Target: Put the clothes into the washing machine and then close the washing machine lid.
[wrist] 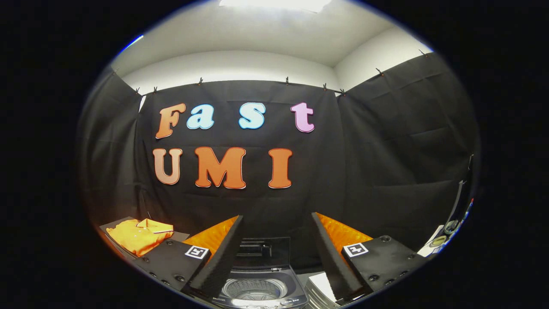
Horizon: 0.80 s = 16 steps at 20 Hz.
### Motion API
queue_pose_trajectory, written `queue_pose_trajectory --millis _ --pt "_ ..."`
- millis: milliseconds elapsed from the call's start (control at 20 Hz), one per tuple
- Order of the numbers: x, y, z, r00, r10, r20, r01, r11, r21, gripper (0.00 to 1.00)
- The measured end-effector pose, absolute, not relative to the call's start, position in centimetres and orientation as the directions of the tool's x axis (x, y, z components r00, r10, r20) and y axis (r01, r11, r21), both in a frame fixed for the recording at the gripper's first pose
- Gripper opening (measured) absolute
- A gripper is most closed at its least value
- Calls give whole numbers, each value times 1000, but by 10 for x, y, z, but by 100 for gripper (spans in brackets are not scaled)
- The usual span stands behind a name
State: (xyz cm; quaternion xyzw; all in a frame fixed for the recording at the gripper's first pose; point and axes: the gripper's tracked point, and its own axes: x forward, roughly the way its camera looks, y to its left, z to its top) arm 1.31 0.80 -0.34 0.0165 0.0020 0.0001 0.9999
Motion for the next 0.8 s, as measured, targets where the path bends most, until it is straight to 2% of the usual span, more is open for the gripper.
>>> queue_pose_trajectory --millis 350,800 --pt "26 41 4 999 53 1 -53 998 26 98" --pt "62 189 33 960 279 29 -280 960 23 98"
